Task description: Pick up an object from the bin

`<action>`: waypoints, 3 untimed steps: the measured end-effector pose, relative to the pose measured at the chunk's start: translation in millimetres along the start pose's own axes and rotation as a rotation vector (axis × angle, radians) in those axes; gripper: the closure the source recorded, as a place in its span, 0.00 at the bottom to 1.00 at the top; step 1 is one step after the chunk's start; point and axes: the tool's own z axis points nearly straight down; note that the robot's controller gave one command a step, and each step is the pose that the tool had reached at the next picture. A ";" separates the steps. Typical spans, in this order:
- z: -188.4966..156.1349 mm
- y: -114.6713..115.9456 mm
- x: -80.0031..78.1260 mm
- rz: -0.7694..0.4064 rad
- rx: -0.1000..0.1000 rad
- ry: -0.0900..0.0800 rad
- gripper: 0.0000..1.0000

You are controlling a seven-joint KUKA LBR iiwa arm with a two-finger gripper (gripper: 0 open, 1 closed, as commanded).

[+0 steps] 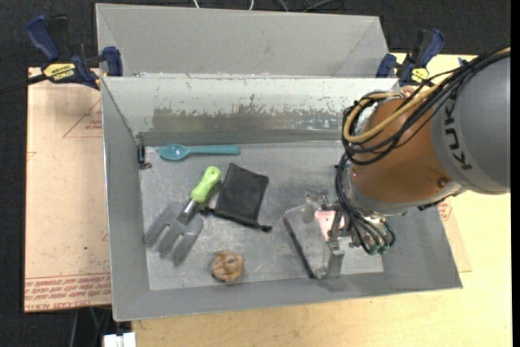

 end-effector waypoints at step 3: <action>-2.1 2.3 -51.8 0.016 -0.001 -0.006 0.00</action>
Offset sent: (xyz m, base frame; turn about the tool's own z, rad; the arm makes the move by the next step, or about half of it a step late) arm 0.0632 0.0561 -0.0369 0.0905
